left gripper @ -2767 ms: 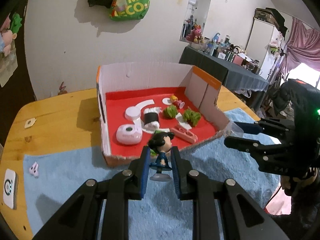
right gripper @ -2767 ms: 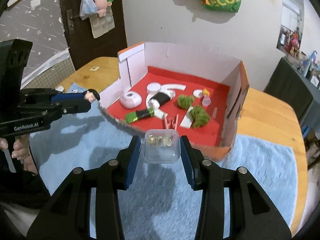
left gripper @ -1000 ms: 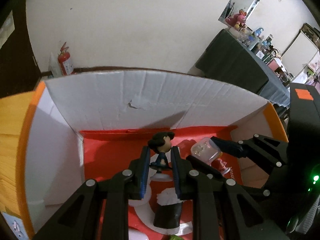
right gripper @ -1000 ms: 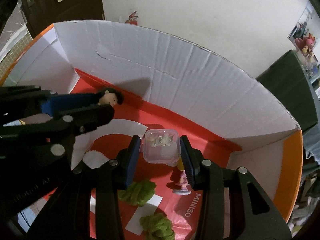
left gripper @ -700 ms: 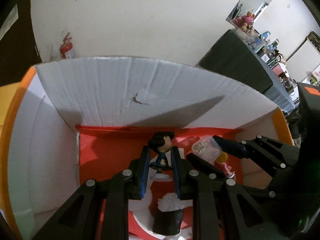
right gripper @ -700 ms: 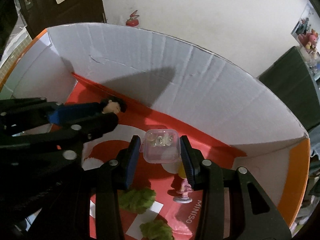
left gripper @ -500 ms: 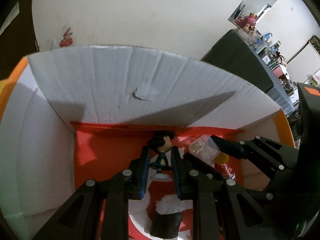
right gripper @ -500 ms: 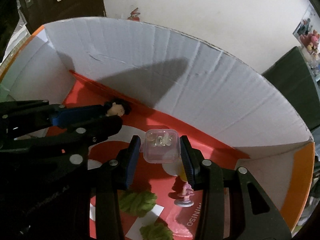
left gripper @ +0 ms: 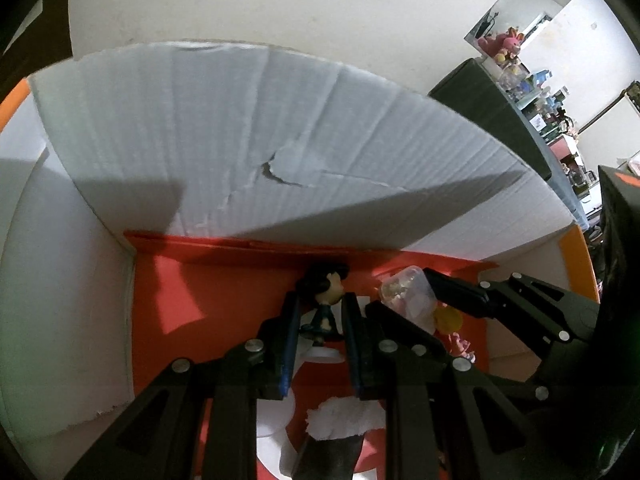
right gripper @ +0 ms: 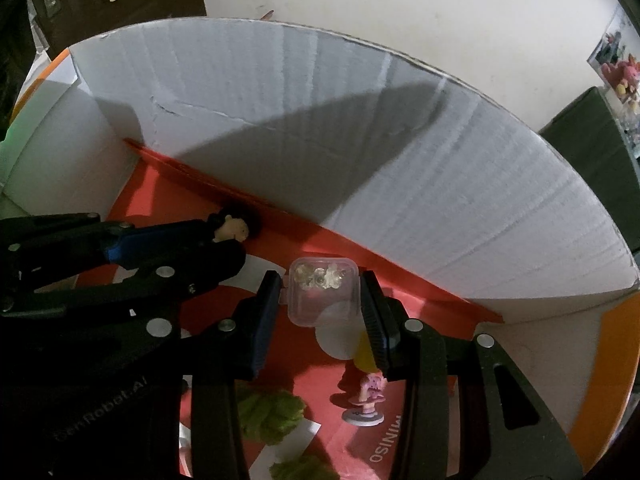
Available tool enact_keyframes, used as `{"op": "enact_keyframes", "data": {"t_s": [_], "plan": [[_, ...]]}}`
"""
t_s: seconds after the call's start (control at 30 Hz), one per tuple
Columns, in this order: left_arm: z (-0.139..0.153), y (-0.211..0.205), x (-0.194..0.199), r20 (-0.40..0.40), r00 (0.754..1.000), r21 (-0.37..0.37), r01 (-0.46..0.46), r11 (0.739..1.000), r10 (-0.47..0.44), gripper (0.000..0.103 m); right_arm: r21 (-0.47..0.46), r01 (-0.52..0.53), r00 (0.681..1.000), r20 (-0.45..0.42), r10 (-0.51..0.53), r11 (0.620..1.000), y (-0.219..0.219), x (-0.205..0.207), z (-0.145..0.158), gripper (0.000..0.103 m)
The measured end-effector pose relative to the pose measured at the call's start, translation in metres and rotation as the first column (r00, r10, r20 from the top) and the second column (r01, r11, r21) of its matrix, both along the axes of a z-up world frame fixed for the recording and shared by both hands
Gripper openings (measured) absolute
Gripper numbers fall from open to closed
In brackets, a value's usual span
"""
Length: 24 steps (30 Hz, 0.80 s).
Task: Organize objects
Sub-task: 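Open both tools to release the container and figurine in the box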
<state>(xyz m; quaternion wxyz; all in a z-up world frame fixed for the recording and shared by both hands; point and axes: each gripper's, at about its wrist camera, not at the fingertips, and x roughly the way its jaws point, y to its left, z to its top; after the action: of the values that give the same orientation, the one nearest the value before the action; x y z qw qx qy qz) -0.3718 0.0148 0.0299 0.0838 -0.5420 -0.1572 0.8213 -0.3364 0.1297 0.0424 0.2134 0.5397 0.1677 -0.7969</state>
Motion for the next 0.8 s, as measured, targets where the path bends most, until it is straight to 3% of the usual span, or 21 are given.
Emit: {"op": "enact_keyframes", "data": {"t_s": [0.47, 0.6, 0.8], "plan": [[0.001, -0.003, 0.002, 0.007, 1.000, 0.009, 0.004, 1.000, -0.004, 0.022, 0.008, 0.002, 1.000, -0.003, -0.002, 1.000, 0.002, 0.011, 0.000, 0.041], [0.001, -0.004, 0.003, 0.009, 1.000, 0.012, 0.009, 1.000, -0.010, 0.022, 0.017, 0.007, 1.000, -0.010, -0.007, 1.000, 0.002, 0.014, 0.000, 0.050], [0.003, -0.004, 0.005, 0.010, 1.000, 0.013, 0.015, 1.000, -0.015, 0.022, 0.024, 0.001, 1.000, -0.017, -0.001, 1.000, 0.000, 0.020, 0.001, 0.051]]}}
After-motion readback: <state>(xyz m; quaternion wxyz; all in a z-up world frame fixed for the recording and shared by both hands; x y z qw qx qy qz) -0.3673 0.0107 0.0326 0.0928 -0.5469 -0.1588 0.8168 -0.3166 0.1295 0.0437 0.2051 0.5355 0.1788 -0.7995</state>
